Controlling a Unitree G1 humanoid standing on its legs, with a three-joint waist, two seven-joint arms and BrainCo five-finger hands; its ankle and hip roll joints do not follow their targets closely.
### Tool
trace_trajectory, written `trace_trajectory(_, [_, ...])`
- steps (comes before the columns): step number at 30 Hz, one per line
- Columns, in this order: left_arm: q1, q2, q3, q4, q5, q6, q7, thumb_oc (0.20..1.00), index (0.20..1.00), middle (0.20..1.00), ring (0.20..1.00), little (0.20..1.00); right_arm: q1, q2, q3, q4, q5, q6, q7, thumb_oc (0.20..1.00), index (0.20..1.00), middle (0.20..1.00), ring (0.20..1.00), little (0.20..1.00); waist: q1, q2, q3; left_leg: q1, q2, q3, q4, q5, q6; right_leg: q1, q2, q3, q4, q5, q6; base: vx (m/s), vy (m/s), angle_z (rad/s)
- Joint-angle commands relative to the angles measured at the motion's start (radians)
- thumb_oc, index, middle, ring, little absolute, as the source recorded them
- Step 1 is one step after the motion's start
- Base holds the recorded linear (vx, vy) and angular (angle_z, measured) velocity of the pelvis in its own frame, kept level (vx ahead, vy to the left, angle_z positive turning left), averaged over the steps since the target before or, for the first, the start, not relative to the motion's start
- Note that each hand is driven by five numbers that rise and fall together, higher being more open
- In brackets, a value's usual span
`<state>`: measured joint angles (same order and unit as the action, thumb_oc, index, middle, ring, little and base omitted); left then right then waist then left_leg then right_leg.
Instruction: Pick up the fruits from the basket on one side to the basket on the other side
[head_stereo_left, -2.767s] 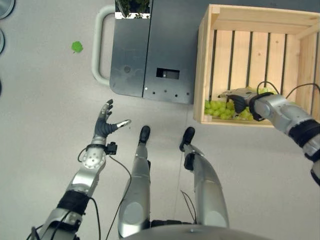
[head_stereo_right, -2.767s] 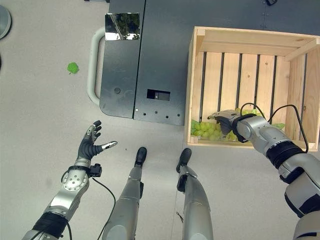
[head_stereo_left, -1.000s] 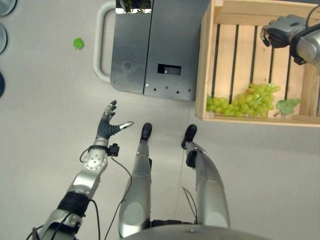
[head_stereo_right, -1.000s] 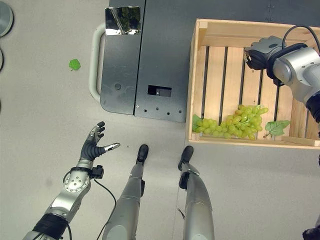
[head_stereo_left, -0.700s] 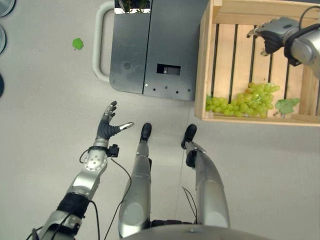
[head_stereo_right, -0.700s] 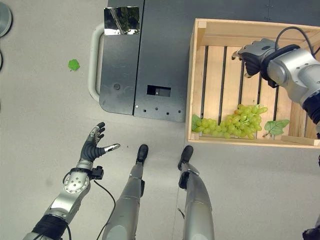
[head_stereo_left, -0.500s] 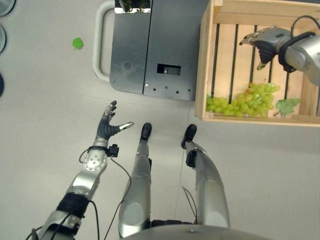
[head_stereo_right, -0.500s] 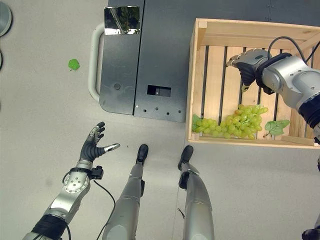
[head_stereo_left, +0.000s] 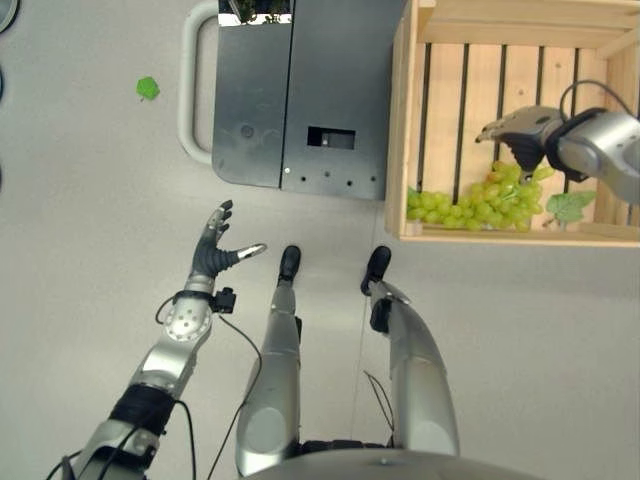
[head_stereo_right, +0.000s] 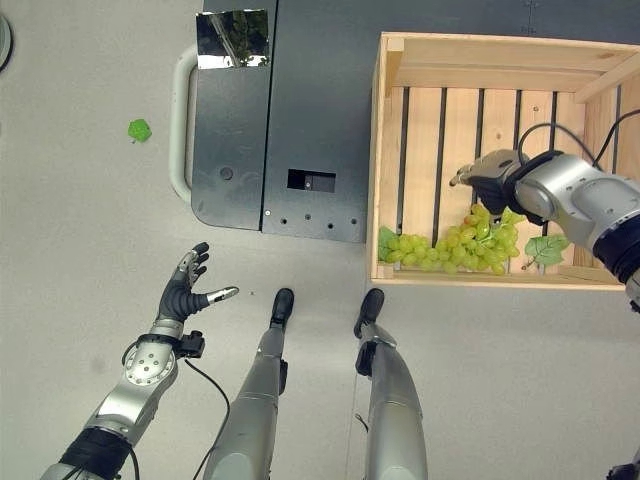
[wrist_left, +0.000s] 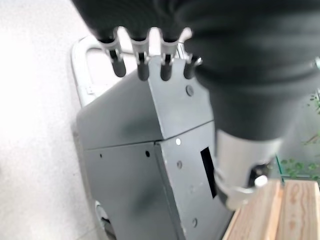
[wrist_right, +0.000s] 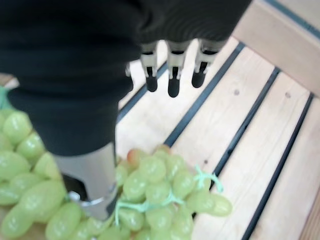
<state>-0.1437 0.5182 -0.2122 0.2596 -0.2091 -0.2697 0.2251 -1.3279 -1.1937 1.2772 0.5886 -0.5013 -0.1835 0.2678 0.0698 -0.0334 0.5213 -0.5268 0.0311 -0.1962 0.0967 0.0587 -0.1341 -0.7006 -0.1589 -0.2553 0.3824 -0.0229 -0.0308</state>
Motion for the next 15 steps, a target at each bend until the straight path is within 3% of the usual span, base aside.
trace_trajectory(1, [0.028,0.027,0.041,-0.067,0.033,-0.035,0.002,1.000,1.000,1.000,1.000,1.000,0.006,-0.093,0.032,-0.017,-0.035,-0.011,0.010,1.000,1.000,1.000,1.000,1.000,-0.008,-0.006,-0.001,0.055,0.014,-0.002,-0.058,0.019,0.041,0.034,0.000,0.025,0.072,-0.103,0.129,0.00,0.000,0.00])
trace_trajectory(15, [0.009,0.023,0.030,-0.057,0.033,-0.032,0.007,1.000,1.000,1.000,1.000,1.000,0.092,-0.079,0.000,-0.025,-0.063,-0.018,0.029,1.000,1.000,1.000,1.000,1.000,-0.008,-0.003,-0.001,0.046,0.015,-0.007,-0.057,0.019,0.041,0.021,-0.002,0.026,0.083,-0.106,0.129,0.00,0.000,0.00])
